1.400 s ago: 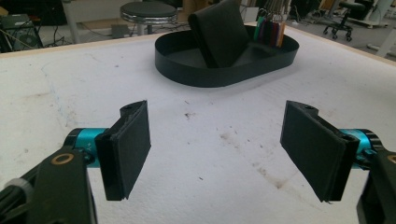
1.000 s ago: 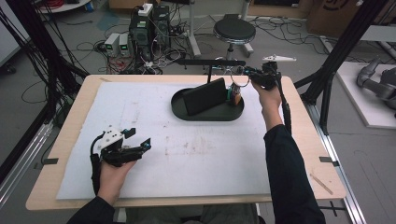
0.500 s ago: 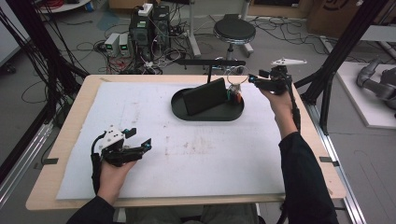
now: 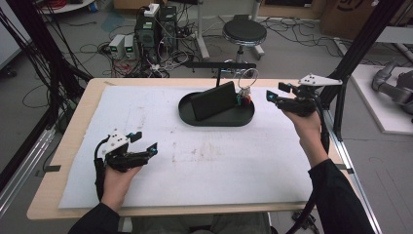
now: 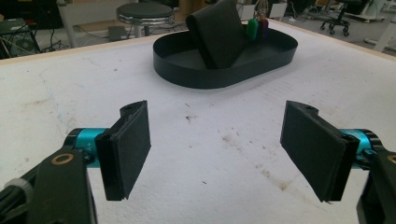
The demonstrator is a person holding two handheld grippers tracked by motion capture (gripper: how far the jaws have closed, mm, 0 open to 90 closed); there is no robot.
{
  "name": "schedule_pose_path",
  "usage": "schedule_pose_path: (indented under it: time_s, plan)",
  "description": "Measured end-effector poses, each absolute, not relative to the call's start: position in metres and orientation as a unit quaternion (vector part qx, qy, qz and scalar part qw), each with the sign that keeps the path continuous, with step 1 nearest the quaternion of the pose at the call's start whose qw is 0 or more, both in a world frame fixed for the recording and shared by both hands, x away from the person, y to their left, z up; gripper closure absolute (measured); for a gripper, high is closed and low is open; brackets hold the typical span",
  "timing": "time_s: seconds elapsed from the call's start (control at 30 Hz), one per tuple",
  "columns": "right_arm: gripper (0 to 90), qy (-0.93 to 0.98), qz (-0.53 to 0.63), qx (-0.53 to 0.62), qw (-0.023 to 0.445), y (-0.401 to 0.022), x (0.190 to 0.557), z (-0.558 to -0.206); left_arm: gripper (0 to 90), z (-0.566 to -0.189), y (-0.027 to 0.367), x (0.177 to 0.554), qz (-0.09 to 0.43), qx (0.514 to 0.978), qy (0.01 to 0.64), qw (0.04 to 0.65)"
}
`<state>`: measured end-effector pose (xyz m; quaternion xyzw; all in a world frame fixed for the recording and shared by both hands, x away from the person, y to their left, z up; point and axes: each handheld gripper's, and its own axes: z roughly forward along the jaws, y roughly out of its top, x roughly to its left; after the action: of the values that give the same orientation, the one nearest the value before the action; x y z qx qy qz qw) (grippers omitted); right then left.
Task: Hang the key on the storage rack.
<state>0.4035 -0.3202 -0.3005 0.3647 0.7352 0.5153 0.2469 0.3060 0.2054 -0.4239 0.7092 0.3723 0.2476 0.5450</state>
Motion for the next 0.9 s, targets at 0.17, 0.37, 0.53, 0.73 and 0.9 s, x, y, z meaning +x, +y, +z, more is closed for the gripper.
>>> schedule_pose_path:
  time_s: [0.17, 0.37, 0.53, 0.73, 0.9]
  plan:
    - [31.2, 0.724, 0.529, 0.364, 0.252, -0.329, 0.382, -0.317, 24.3, -0.422, 0.205, 0.307, 0.255, 0.711, 0.366, 0.543]
    - [26.9, 0.714, 0.537, 0.373, 0.249, -0.337, 0.362, -0.345, 24.3, -0.422, 0.206, 0.308, 0.259, 0.713, 0.364, 0.54]
    - [24.5, 0.711, 0.535, 0.381, 0.251, -0.338, 0.35, -0.366, 24.3, -0.421, 0.207, 0.308, 0.266, 0.717, 0.356, 0.538]
    - [24.4, 0.707, 0.532, 0.389, 0.257, -0.342, 0.345, -0.384, 24.3, -0.42, 0.21, 0.305, 0.275, 0.717, 0.355, 0.533]
    - [25.3, 0.708, 0.523, 0.396, 0.262, -0.343, 0.344, -0.392, 24.3, -0.421, 0.212, 0.303, 0.277, 0.719, 0.356, 0.528]
